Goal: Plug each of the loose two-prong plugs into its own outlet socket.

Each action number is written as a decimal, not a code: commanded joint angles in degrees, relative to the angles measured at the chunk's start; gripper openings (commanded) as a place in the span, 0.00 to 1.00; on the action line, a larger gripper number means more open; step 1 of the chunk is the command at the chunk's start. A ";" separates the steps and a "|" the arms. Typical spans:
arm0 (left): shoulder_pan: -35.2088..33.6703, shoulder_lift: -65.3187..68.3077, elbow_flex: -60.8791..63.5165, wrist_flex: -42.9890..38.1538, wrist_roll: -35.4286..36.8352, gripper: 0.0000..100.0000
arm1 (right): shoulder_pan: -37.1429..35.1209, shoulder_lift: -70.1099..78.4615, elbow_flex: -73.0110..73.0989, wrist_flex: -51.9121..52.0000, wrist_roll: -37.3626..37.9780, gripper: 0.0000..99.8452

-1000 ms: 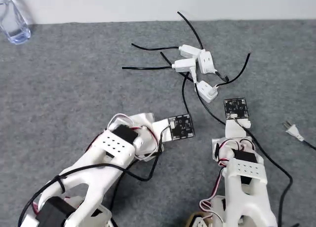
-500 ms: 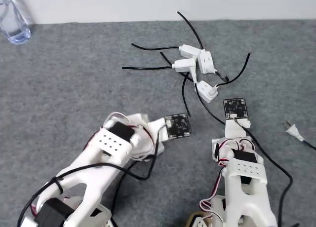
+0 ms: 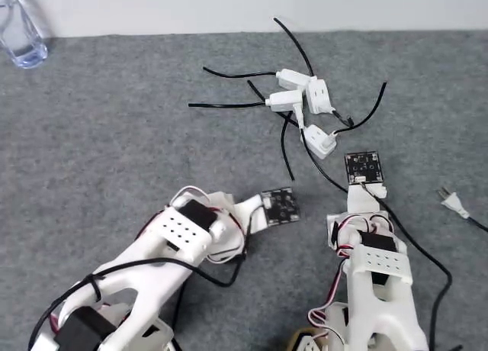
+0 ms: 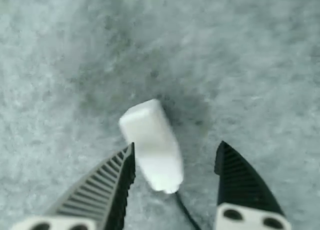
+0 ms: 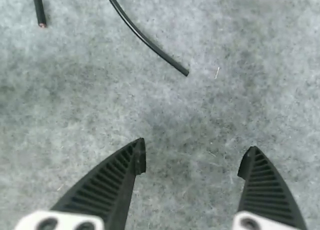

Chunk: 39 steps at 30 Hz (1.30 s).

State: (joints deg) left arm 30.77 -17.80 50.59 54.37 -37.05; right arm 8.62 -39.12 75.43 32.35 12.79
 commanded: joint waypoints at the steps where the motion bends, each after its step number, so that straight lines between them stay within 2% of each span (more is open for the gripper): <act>1: -4.84 -1.14 1.36 -5.89 0.44 0.25 | -0.40 -1.10 -0.26 -1.10 0.70 0.30; 10: -5.54 -1.05 1.89 -6.24 0.53 0.24 | -0.40 -1.10 -0.26 -1.19 0.70 0.30; 17: -2.81 -1.05 4.62 -6.42 0.00 0.05 | -0.40 -1.10 -0.26 -1.19 0.70 0.30; 20: -0.26 -1.05 5.14 -6.33 -0.88 0.01 | -0.40 -1.10 -0.26 -1.19 0.70 0.30; 25: 1.93 -1.67 4.62 -6.33 -1.14 0.01 | -0.40 -1.10 -0.26 -1.19 0.70 0.30; 28: 2.37 -1.58 3.82 -5.19 -5.36 0.01 | -0.40 -1.01 -0.26 -1.19 0.70 0.30; 31: 4.57 -1.58 2.59 0.26 -12.66 0.01 | -0.40 -1.01 -0.26 -1.19 0.70 0.30; 34: 6.42 -1.14 0.22 5.45 -16.70 0.01 | -0.40 -0.92 -0.26 -1.19 0.70 0.30; 39: 6.24 -1.14 -2.77 7.12 -17.93 0.01 | -0.40 -0.92 -0.26 -1.19 0.70 0.30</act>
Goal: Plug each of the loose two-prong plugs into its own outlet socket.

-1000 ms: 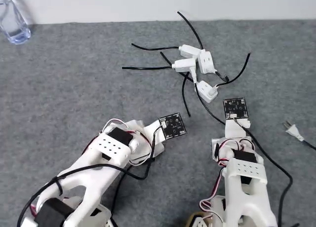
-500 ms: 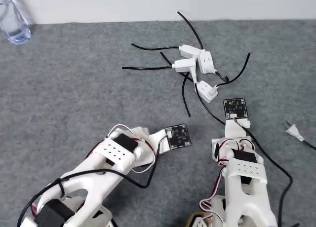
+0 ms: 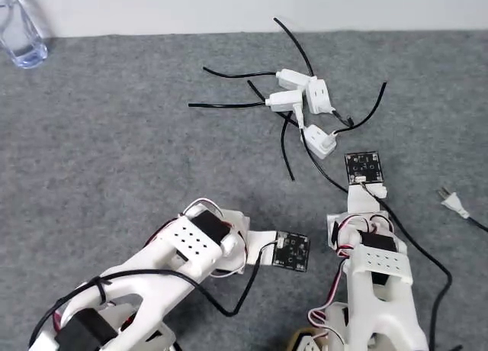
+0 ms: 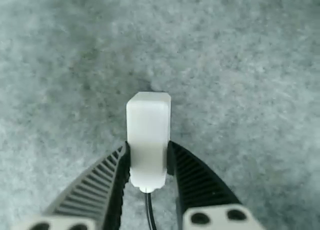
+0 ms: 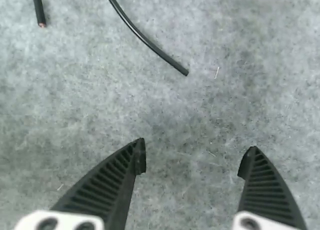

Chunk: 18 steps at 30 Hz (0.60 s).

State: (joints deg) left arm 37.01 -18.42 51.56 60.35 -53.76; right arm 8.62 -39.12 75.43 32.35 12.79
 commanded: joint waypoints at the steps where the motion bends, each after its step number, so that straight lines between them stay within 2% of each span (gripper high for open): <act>1: 0.00 -0.53 -4.00 1.05 -1.23 0.01 | -0.40 -0.92 -0.26 -1.27 0.70 0.30; 4: 0.00 -0.53 -4.44 1.05 0.79 0.08 | -0.40 -0.92 -0.26 -1.27 0.70 0.30; 7: -0.09 -0.53 -4.70 1.32 4.22 0.24 | -0.40 -0.92 -0.26 -1.27 0.70 0.30; 9: -0.09 -0.53 -4.35 1.49 4.31 0.30 | -0.40 -0.84 -0.26 -1.27 0.70 0.30; 18: -0.44 -0.53 -4.44 0.88 4.31 0.26 | -0.40 -0.75 -0.26 -1.27 0.70 0.30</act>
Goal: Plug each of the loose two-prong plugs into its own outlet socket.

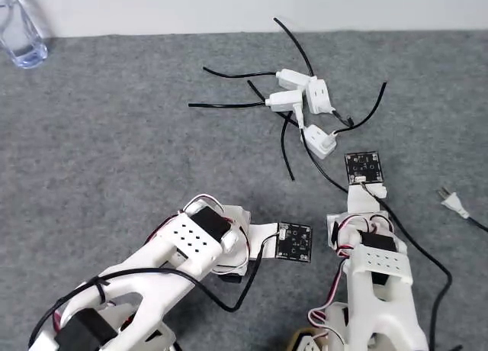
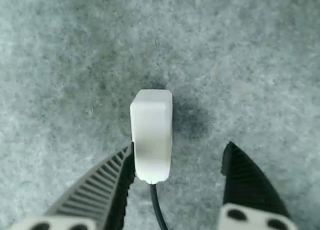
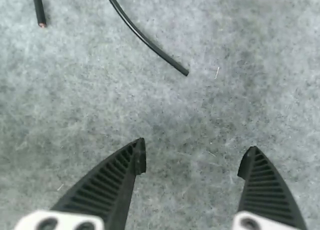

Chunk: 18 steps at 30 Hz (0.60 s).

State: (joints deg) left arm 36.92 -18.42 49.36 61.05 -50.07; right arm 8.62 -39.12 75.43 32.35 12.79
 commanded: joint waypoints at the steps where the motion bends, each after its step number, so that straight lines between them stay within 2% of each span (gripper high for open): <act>1: -0.97 -0.53 -2.24 -0.79 0.62 0.26 | -0.40 -0.75 -0.26 -1.27 0.70 0.30; 10: -9.14 -0.35 -2.07 -12.22 0.53 0.26 | -0.40 -0.66 -0.26 -1.27 0.70 0.30; 18: -9.76 0.09 -2.51 -13.89 0.53 0.26 | -0.48 -0.66 -0.26 -1.27 0.70 0.30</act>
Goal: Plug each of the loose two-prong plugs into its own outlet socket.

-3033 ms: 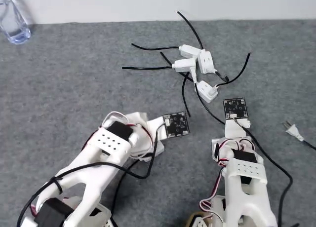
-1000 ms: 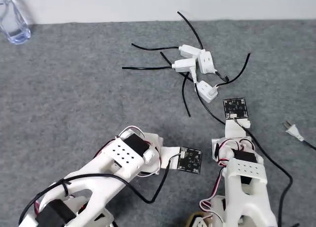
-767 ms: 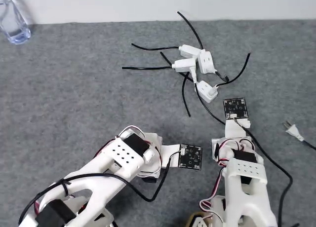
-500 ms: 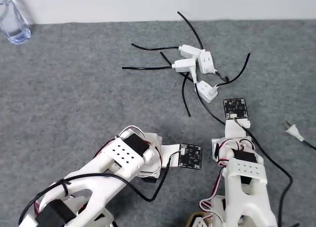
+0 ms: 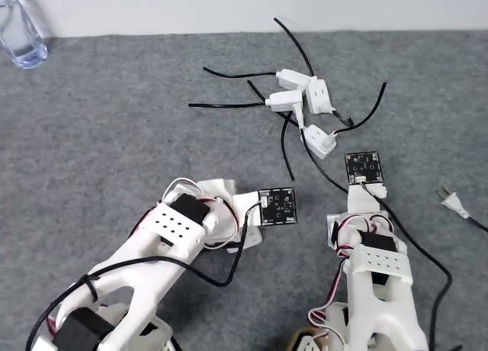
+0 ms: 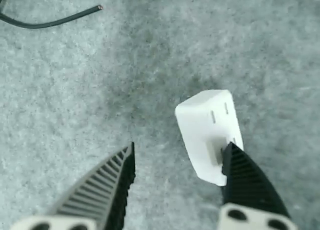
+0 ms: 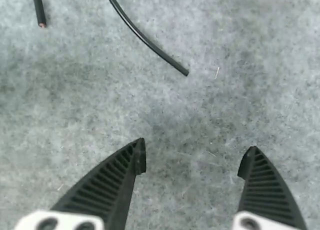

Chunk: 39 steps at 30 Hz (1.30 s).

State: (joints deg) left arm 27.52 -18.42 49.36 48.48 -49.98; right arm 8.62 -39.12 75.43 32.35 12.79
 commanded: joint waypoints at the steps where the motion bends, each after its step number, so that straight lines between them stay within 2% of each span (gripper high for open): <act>1: -0.35 0.88 -2.77 -1.76 0.44 0.26 | -0.48 -0.66 -0.26 -1.27 0.70 0.30; 6: -3.52 8.44 -5.76 -5.98 0.44 0.26 | -0.48 -0.57 -0.26 -1.27 0.70 0.30; 11: -6.95 16.70 -12.00 -5.63 0.79 0.26 | -0.48 -0.57 -0.09 -2.15 0.70 0.30; 14: -5.80 15.65 -14.99 1.85 1.23 0.26 | -1.36 -0.66 1.14 -4.00 1.14 0.30; 17: -1.93 10.99 -17.89 8.88 5.19 0.26 | -2.77 -1.10 2.20 -4.44 4.84 0.30; 21: 0.97 4.40 -17.71 11.78 6.15 0.26 | -3.30 -1.10 2.29 -4.44 5.71 0.30; 24: 1.32 3.78 -13.41 9.85 7.30 0.26 | -3.30 -1.10 2.29 -4.35 5.71 0.30; 31: 0.97 3.69 0.92 -4.40 10.29 0.26 | -3.30 -1.10 2.29 -4.26 5.71 0.30; 34: -0.35 3.69 2.51 -8.62 10.99 0.26 | -3.38 -1.10 2.29 -4.18 5.71 0.30; 39: -4.13 3.69 1.36 -10.64 10.90 0.26 | -3.38 -1.10 2.29 -4.18 5.89 0.30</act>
State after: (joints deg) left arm 25.67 -12.62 52.18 40.04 -39.69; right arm 5.80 -39.12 78.07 29.01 17.98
